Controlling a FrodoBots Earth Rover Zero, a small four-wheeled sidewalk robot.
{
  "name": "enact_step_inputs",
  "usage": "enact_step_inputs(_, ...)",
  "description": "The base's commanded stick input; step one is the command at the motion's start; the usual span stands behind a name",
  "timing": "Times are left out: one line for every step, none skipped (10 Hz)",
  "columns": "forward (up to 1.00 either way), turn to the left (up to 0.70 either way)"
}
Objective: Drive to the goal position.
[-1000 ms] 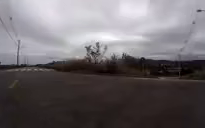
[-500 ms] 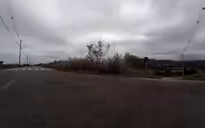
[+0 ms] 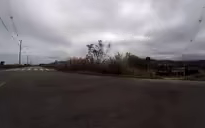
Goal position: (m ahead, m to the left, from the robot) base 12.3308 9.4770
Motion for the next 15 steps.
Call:
enact_step_inputs(0.7, 0.14)
enact_step_inputs(0.7, 0.14)
enact_step_inputs(0.7, 0.14)
enact_step_inputs(0.7, 0.0)
enact_step_inputs(0.7, 0.0)
enact_step_inputs(0.7, 0.0)
enact_step_inputs(0.7, 0.0)
enact_step_inputs(0.7, 0.0)
enact_step_inputs(0.7, 0.0)
enact_step_inputs(0.7, 0.0)
enact_step_inputs(0.7, 0.0)
enact_step_inputs(0.7, 0.0)
enact_step_inputs(0.7, 0.0)
enact_step_inputs(0.7, 0.0)
enact_step_inputs(0.7, 0.0)
